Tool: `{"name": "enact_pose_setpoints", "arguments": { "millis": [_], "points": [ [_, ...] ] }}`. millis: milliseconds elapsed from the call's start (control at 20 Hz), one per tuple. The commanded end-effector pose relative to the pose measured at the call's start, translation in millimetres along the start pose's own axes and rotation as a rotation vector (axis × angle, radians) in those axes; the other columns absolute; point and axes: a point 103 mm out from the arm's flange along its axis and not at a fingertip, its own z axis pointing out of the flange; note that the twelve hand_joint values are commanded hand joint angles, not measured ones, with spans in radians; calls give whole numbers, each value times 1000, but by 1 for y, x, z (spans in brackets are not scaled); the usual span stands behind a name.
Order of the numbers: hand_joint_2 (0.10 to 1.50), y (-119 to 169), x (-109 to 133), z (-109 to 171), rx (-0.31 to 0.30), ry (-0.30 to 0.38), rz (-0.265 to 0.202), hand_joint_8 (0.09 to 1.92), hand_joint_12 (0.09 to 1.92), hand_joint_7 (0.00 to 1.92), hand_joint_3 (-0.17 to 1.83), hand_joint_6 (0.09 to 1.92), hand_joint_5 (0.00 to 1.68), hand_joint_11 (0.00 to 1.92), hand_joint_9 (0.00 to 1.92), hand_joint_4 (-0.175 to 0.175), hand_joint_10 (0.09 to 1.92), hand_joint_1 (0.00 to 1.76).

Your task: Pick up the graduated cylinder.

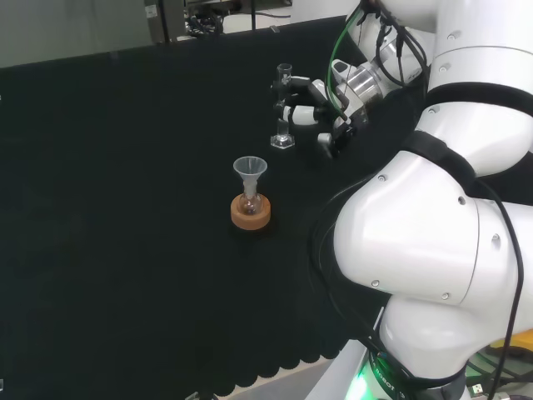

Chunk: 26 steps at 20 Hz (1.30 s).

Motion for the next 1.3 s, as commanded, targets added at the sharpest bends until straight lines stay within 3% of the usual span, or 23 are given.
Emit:
{"name": "enact_pose_setpoints", "arguments": {
  "millis": [50,200,300,400,500,700,950,1300],
  "points": [
    [839,0,-1,1,-5,11,7,639,972,646,543,628,730,916,1004,-3,344,1089],
    [893,0,-1,1,-19,1,11,642,937,724,548,618,806,969,1046,4,315,1098],
    [1044,0,0,1,-24,-9,11,643,920,781,276,988,840,1013,1083,-46,297,1086],
    [1142,0,3,0,-30,-35,14,647,913,823,94,1154,841,1043,1108,-70,285,1078],
    [1164,0,8,-3,-38,-111,25,607,868,931,27,1163,870,1109,1173,-90,268,1091],
    [1157,1,17,-9,-14,-256,36,431,752,1150,-8,1119,925,1222,1323,-166,155,1133],
    [1161,1,26,-16,-6,-341,31,386,726,1229,-17,1126,926,1264,1388,-175,122,1138],
    [1227,-5,39,-25,8,-397,22,266,681,1304,-165,1117,934,1295,1459,-175,87,1142]
  ]
}}
